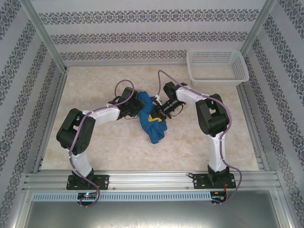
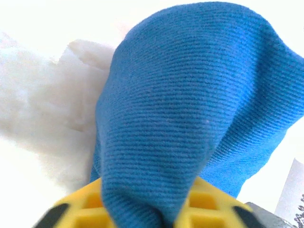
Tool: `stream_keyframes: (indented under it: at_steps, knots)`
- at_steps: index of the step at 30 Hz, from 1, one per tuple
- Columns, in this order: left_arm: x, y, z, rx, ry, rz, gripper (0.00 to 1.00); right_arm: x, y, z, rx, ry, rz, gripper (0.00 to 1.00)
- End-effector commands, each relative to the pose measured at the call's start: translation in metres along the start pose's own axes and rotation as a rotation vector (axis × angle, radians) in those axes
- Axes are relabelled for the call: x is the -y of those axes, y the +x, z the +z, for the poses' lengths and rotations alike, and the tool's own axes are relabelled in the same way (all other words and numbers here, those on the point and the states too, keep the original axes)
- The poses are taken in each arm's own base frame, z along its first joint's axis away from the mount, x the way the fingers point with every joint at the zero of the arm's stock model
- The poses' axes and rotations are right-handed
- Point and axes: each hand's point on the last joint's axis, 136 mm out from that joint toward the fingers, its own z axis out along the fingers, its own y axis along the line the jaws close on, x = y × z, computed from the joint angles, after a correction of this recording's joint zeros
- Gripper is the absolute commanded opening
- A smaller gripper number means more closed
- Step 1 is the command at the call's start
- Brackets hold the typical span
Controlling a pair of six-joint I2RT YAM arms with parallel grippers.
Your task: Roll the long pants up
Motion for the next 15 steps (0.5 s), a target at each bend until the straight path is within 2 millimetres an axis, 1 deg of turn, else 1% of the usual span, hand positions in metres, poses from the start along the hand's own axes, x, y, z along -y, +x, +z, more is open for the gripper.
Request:
stream_keyframes:
  at_steps: [1, 2, 3, 4, 5, 7, 9, 12, 13, 15]
  knots:
    - [0.002, 0.004, 0.005, -0.005, -0.02, -0.001, 0.0, 0.021, 0.011, -0.007, 0.001, 0.199, 0.017, 0.23]
    - [0.0, 0.003, 0.002, -0.005, -0.043, 0.003, 0.0, 0.026, 0.011, -0.013, 0.018, 0.27, 0.002, 0.48]
    - [-0.001, 0.002, -0.002, -0.002, -0.063, 0.01, 0.0, 0.03, 0.011, -0.021, 0.046, 0.348, -0.015, 0.69]
    - [-0.003, 0.002, -0.005, 0.0, -0.088, 0.016, 0.0, 0.031, 0.011, -0.028, 0.074, 0.414, -0.032, 0.81]
    - [-0.007, 0.0, -0.011, 0.007, -0.117, 0.019, 0.0, 0.03, 0.012, -0.038, 0.111, 0.488, -0.05, 0.89]
    - [-0.014, -0.001, -0.023, 0.013, -0.176, 0.022, 0.0, 0.023, 0.016, -0.054, 0.179, 0.663, -0.123, 0.91]
    - [-0.023, 0.0, -0.034, 0.004, -0.242, 0.011, 0.0, 0.006, 0.021, -0.067, 0.263, 0.849, -0.22, 0.92]
    - [-0.032, 0.007, -0.047, -0.028, -0.307, -0.009, 0.0, -0.026, 0.029, -0.073, 0.37, 1.069, -0.371, 0.92]
    - [-0.034, 0.009, -0.05, -0.034, -0.323, -0.019, 0.0, -0.032, 0.03, -0.073, 0.394, 1.131, -0.405, 0.92]
    - [-0.039, 0.014, -0.057, -0.055, -0.362, -0.027, 0.0, -0.049, 0.035, -0.066, 0.449, 1.25, -0.488, 0.94]
